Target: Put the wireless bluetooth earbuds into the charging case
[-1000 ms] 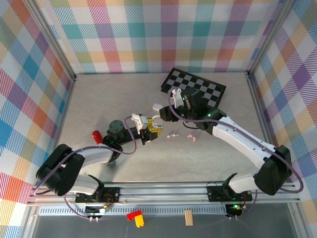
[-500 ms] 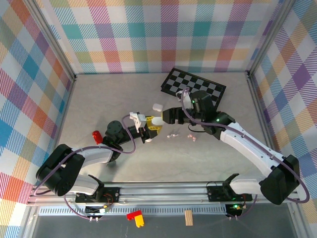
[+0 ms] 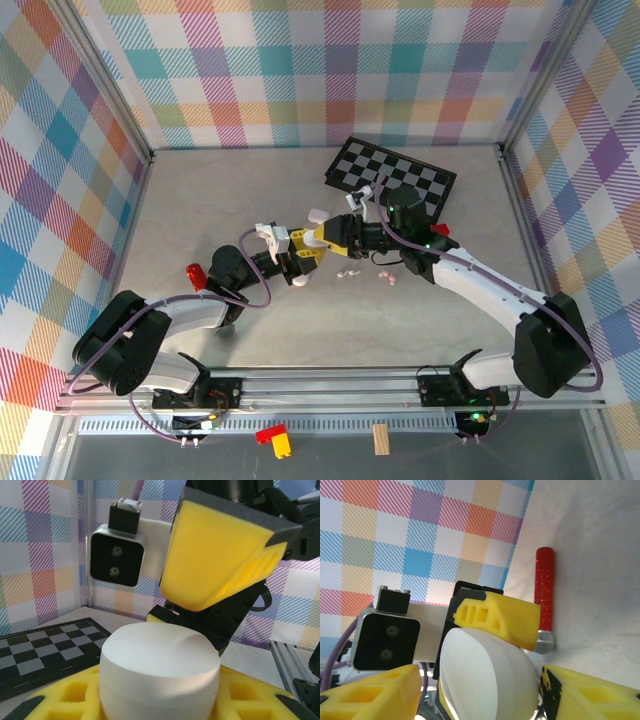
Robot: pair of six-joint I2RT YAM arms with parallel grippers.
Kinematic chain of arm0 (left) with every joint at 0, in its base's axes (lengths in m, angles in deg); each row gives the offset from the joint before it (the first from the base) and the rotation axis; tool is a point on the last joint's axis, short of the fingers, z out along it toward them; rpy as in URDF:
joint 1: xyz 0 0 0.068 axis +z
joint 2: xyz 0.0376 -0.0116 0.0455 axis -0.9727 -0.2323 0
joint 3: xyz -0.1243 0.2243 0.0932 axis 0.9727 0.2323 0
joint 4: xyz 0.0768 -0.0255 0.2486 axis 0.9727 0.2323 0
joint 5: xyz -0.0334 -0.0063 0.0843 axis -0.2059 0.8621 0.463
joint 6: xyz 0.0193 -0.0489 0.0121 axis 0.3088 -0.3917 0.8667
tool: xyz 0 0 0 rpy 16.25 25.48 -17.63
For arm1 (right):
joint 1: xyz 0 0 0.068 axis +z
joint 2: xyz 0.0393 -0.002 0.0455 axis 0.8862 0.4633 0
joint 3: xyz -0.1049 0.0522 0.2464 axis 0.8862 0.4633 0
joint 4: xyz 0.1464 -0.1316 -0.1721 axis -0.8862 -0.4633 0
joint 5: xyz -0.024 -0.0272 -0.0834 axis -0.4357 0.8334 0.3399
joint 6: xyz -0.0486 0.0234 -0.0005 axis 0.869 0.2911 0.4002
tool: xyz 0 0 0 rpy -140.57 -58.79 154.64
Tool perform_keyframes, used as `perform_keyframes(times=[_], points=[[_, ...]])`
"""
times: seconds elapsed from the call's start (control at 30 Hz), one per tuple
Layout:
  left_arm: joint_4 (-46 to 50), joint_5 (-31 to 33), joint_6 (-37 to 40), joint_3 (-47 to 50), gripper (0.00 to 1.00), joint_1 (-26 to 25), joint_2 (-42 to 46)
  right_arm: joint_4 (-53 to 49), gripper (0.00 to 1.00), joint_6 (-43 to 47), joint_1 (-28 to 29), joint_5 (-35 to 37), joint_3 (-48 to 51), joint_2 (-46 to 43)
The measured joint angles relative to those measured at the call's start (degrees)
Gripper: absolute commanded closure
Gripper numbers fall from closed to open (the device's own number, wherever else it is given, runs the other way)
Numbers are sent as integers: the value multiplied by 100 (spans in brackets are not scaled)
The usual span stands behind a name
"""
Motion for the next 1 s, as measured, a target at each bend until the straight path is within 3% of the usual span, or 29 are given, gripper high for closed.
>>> perform_keyframes(times=[0.1,0.3,0.47,0.53,0.67,0.7,1.0], points=[[-9,0,-37,0,64,0,2,378,48,-328,0,-162,26,133],[-127,42,-46,0,64,22,72,852,73,-776,-28,-310,94,249],[-127,50,-42,0,61,31,101,1064,83,-942,-39,-330,151,262],[-98,50,-33,-2,49,33,101,1071,84,-935,-81,-278,175,260],[79,46,13,0,5,31,114,841,84,-702,-205,138,393,127],[125,48,46,0,0,31,125,741,84,-623,-269,275,461,63],[1279,179,566,-4,0,-42,481,-186,85,267,-1290,1825,977,-63]])
